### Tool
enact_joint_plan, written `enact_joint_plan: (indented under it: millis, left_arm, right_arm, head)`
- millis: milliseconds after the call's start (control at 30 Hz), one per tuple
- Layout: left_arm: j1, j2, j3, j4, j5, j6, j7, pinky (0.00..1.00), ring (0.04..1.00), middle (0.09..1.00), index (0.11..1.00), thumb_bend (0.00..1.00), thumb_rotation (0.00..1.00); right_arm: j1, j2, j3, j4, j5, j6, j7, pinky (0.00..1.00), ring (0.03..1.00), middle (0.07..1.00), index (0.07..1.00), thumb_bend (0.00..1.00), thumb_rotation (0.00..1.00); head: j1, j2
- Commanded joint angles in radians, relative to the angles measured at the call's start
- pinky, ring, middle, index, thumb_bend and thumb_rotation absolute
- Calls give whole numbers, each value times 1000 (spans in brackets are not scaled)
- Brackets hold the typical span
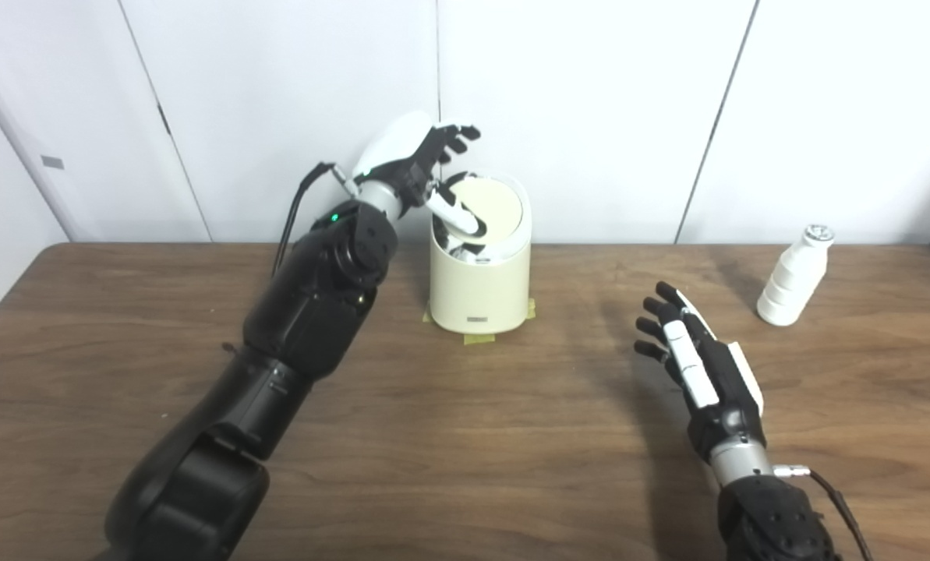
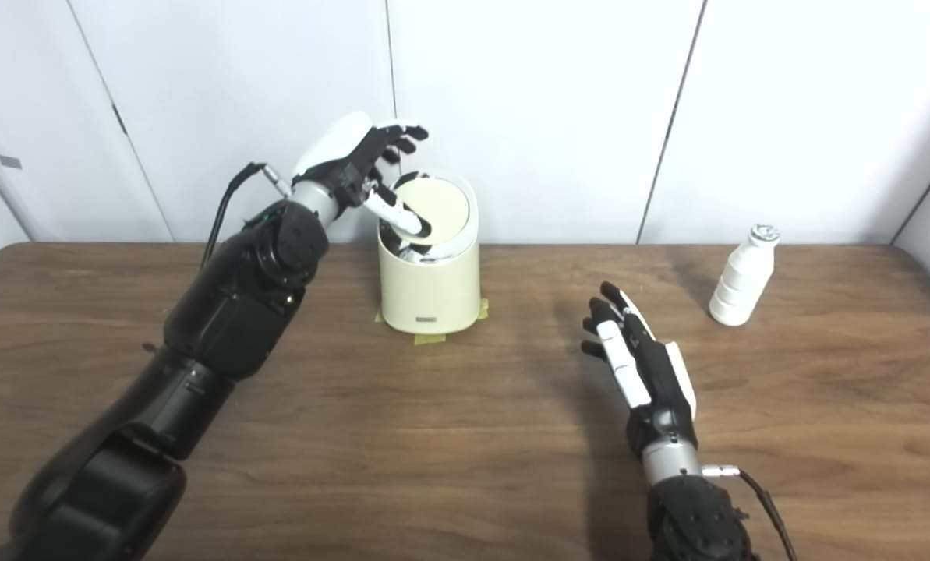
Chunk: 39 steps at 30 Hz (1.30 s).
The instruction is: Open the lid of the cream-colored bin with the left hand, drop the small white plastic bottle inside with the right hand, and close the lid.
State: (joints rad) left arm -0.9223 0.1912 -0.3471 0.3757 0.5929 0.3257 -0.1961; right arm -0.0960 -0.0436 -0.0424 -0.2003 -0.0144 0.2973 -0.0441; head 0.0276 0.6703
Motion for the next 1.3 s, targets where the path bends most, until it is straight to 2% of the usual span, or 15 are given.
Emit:
enact_joint_plan:
  millis: [0,267,333,433,533,700,833,967,1267]
  left_arm:
    - [-76,14,1,0,18,-10,6,737,839,827,873,919,0]
    - [-128,14,-11,51,11,30,-40,725,810,820,870,929,0]
    - [-148,16,-19,67,15,48,-68,780,844,835,881,919,0]
    - [-173,25,-31,90,3,43,-113,802,874,861,887,915,0]
    - [-200,40,-58,118,5,20,-165,839,951,932,869,958,70]
    - [-245,43,-99,152,29,44,-206,866,973,958,869,997,97]
    - [-288,45,-146,166,62,78,-262,796,920,954,889,998,145]
    - [-314,40,-157,171,66,95,-294,839,942,955,899,980,126]
    - [-343,36,-195,191,92,71,-319,811,944,958,893,1000,113]
  right_arm:
    - [-43,3,0,-25,-3,-43,-1,778,849,892,903,552,805]
    - [-45,5,4,-19,-15,-43,-5,783,851,889,905,560,816]
    - [-45,5,5,-19,-18,-42,-5,776,845,886,905,568,826]
    - [-45,1,7,-15,-18,-47,1,778,846,888,908,574,830]
    - [-45,0,10,-23,-20,-35,2,769,847,888,910,576,836]
    - [-43,-1,17,-34,-28,-25,2,768,850,887,912,570,835]
    - [-41,-1,25,-46,-48,-10,-1,751,837,875,905,526,831]
    - [-37,-1,29,-53,-54,-7,3,754,839,874,908,510,832]
    - [-41,6,31,-54,-61,1,1,751,835,871,907,506,828]
  head:
    - [1,1]
    - [-4,-2]
    - [-3,-2]
    - [-6,-2]
    - [-7,-1]
    - [-12,0]
    - [-13,2]
    - [-13,3]
    - [-18,2]
